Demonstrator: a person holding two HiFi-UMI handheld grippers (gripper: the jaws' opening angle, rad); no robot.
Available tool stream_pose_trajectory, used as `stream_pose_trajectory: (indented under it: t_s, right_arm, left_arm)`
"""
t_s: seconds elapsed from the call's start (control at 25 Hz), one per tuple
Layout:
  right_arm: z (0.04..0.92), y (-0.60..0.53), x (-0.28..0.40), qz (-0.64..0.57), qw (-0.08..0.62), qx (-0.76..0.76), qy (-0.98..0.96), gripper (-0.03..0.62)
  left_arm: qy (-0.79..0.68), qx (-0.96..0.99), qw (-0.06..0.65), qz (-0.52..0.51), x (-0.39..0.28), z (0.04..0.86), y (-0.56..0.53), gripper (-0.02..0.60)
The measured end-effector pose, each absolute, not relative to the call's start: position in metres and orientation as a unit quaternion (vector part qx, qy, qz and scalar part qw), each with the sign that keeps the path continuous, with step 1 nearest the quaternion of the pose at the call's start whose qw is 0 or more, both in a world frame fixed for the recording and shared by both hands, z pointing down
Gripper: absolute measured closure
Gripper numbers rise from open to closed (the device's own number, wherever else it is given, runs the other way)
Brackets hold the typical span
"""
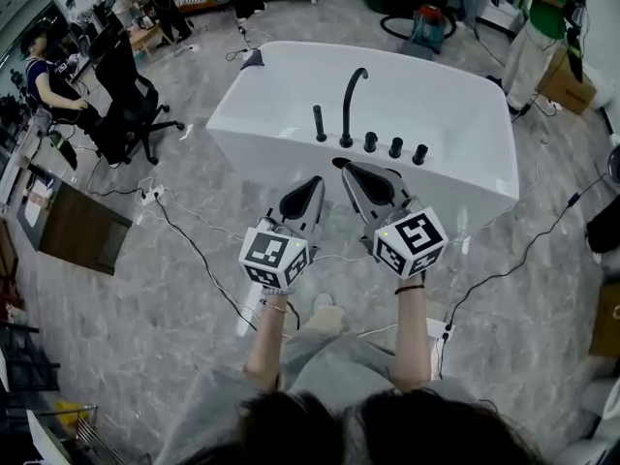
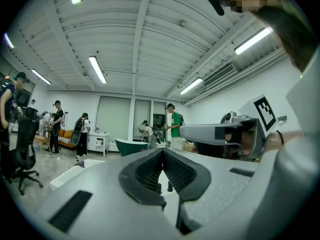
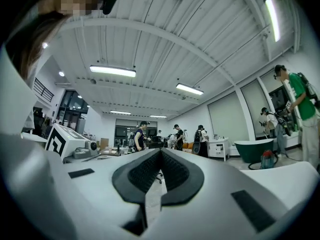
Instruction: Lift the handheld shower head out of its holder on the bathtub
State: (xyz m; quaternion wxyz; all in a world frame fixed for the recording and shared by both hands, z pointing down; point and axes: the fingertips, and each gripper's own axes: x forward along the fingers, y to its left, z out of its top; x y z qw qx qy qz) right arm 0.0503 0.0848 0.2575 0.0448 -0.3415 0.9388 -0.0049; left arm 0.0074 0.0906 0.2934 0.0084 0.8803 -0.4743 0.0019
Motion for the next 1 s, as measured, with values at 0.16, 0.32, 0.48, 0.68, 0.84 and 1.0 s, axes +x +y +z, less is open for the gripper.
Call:
stream_pose_trajectory:
  t_s: [0.16, 0.32, 0.48, 0.68, 0.84, 1.0]
  right_arm:
    - [0.257, 0.042, 0.029, -0.009, 0.041, -0.357, 0.933, 0.592]
    - [0.260, -0.002, 0.002, -0.009, 0.033, -0.371, 0.928, 0.592]
    - [0.274, -0.029, -0.021, -0.026, 0.038, -0.385, 0.922, 0.592]
    - [0.298, -0.044, -0.043, -0.037, 0.016, -0.382, 0.923, 0.592]
    - [0.301, -0.059, -0.046, -0.047, 0.013, -0.377, 0.925, 0.592]
    - [0.308, -0.082, -0.051, -0.056, 0.006, -0.371, 0.927, 0.592]
  left_arm:
    - [-0.465, 0.885, 0.010, -0.001, -0.018, 0.289, 0.049, 0.575]
    - [-0.452, 0.892, 0.006, 0.004, -0.044, 0.289, 0.011, 0.575]
    - [-0.444, 0.896, 0.008, 0.012, -0.071, 0.299, -0.017, 0.575]
    - [-0.448, 0.894, 0.012, 0.003, -0.095, 0.309, -0.040, 0.575]
    - [-0.446, 0.895, 0.008, 0.002, -0.091, 0.311, -0.050, 0.575]
    - [-0.447, 0.895, 0.017, -0.004, -0.092, 0.313, -0.069, 0.575]
